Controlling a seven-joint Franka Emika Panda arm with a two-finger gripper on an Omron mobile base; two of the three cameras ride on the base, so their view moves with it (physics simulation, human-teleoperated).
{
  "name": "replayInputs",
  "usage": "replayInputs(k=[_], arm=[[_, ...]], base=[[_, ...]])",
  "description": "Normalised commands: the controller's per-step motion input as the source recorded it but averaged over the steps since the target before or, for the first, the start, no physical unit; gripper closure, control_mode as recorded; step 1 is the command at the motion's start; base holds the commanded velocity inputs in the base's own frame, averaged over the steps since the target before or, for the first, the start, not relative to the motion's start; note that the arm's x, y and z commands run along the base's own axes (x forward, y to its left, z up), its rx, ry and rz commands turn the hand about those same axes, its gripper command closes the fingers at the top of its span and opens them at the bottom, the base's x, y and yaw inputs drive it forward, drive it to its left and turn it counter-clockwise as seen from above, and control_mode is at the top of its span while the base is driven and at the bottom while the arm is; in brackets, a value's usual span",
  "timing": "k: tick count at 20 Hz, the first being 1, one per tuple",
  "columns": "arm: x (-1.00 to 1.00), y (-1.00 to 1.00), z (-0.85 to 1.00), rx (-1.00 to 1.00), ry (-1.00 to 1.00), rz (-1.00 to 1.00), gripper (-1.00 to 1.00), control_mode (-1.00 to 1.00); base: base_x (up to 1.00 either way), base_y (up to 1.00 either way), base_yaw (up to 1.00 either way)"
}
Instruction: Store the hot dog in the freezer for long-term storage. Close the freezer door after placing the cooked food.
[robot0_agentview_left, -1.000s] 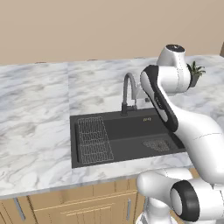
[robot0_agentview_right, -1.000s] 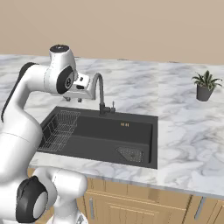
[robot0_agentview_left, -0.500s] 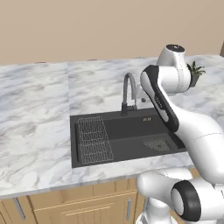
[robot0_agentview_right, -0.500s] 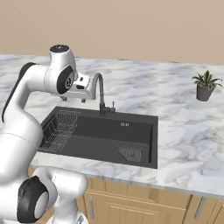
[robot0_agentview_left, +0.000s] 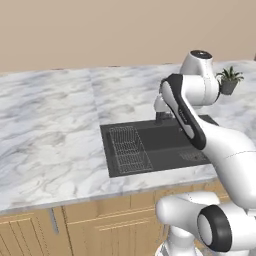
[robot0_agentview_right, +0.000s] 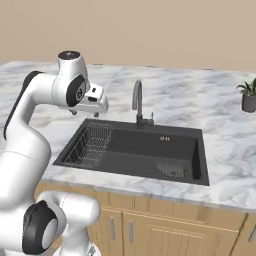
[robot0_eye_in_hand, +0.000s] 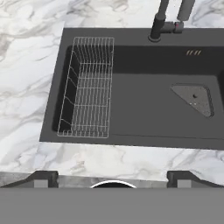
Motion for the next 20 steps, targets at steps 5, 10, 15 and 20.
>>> replayInputs(k=[5, 10, 15, 20], arm=[[0.0, 0.0, 0.0, 0.0, 0.0, 0.0, -1.0, 1.0], [0.0, 0.0, 0.0, 0.0, 0.0, 0.0, -1.0, 1.0], [0.0, 0.0, 0.0, 0.0, 0.0, 0.0, -1.0, 1.0], [0.0, 0.0, 0.0, 0.0, 0.0, 0.0, -1.0, 1.0]], base=[[-0.29, 0.89, 0.0], [-0.07, 0.92, 0.0], [-0.05, 0.74, 0.0], [0.0, 0.74, 0.01]])
